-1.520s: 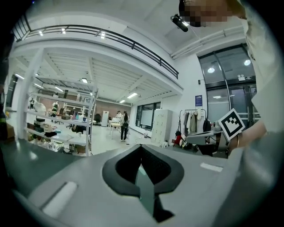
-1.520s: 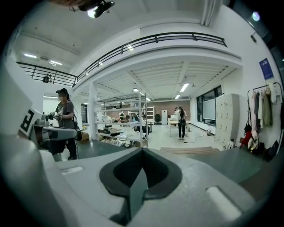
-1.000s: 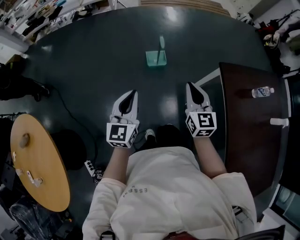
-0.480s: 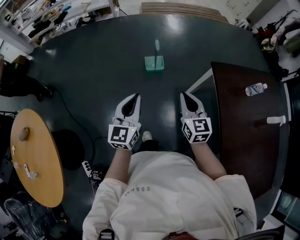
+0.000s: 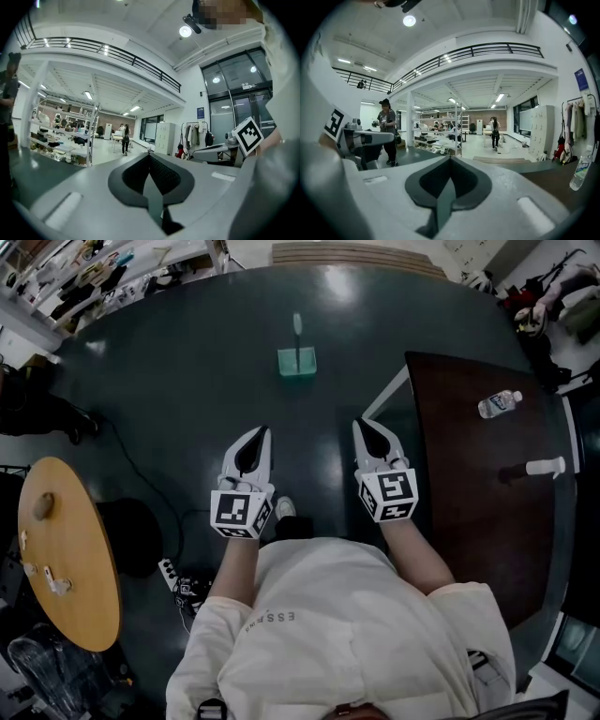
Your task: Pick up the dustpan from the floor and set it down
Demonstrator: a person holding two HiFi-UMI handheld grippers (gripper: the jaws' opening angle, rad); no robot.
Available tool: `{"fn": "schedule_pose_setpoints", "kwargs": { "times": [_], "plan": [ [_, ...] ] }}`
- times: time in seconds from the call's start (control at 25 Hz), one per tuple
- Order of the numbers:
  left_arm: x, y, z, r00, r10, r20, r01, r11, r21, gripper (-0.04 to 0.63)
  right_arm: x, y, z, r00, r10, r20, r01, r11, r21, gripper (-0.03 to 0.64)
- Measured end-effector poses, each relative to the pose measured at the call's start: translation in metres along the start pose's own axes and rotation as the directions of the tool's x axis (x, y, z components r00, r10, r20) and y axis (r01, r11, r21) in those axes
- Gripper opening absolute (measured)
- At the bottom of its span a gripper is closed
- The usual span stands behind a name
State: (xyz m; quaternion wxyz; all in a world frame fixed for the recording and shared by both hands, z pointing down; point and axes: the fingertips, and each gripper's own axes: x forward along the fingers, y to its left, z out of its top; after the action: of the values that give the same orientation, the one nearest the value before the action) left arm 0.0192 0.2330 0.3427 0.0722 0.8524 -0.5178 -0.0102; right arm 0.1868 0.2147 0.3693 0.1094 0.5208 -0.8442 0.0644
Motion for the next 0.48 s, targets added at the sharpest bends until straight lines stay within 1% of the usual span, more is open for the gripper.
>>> {"fn": "schedule_pose_setpoints", "kwargs": {
  "times": [0.2, 0.36, 0.48],
  "plan": [
    [0.0004, -0.0057, -0.0011, 1.000, -0.007, -0.001, 0.007, 1.000, -0.002, 0.005, -0.0031, 0.0000, -0.0018, 1.000, -0.001, -0.001, 0.001, 1.000, 0.003, -0.011],
    [0.0031, -0.0046, 0.0010, 1.000, -0.005, 0.002, 0.005, 1.000, -0.002, 0.005, -0.0020, 0.0010, 0.0004, 1.000, -0.008, 0.002, 0.008, 0.999, -0.047, -0.011],
    [0.0048, -0.0032, 0.0019, 1.000, -0.007, 0.001, 0.007, 1.000, -0.004, 0.005, 0.0001, 0.0000, 0.0008, 1.000, -0.008, -0.001, 0.008, 1.000, -0.030, -0.011]
  ]
}}
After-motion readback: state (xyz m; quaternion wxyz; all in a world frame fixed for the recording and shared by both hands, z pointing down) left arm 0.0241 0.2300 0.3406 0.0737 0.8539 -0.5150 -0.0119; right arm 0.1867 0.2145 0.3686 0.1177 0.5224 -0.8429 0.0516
